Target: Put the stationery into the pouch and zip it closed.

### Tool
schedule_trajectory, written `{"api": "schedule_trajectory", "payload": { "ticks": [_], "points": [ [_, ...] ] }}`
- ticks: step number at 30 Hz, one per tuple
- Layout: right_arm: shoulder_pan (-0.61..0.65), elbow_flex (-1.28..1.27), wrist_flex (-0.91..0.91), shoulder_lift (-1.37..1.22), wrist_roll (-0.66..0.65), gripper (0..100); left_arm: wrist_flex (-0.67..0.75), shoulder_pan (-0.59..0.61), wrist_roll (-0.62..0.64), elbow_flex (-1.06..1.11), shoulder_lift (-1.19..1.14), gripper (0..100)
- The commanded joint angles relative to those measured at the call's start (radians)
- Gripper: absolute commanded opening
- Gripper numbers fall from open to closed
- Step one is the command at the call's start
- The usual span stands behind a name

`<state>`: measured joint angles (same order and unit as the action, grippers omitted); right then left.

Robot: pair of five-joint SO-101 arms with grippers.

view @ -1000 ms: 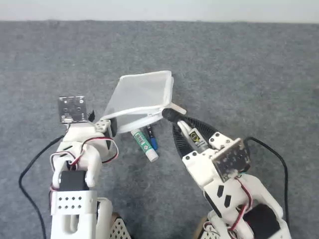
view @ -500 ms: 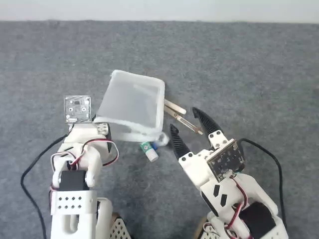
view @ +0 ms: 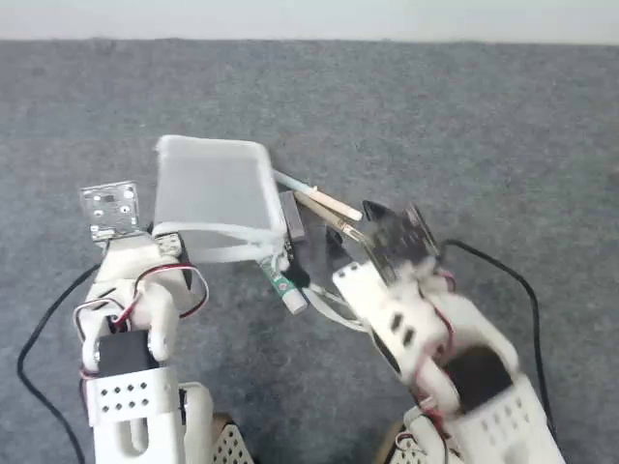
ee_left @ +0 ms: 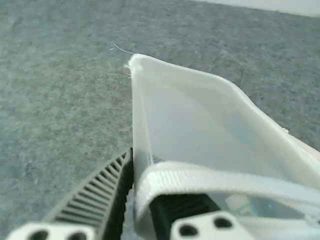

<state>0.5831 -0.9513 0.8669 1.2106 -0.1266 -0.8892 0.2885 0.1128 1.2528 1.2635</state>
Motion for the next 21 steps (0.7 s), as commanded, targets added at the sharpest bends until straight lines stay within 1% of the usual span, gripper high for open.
{"api": "schedule_trajectory", "payload": {
  "ticks": [1,7,10,17,21],
  "points": [
    [-0.041,0.132,-0.002,-0.214,-0.009,16.6,-0.015,0.046,0.021,-0.077,0.023,1],
    [-0.067,0.279,0.001,-0.545,-0.020,16.5,-0.014,0.094,0.049,-0.081,0.023,1],
    [-0.067,0.344,0.001,-0.702,-0.081,16.5,-0.015,0.094,0.049,-0.081,0.023,1],
    [-0.070,0.505,0.002,-1.001,-0.095,16.5,-0.017,0.094,0.049,-0.081,0.023,1],
    [-0.070,0.598,0.002,-1.155,-0.150,16.5,-0.017,0.094,0.049,-0.079,0.023,1]
  ]
}}
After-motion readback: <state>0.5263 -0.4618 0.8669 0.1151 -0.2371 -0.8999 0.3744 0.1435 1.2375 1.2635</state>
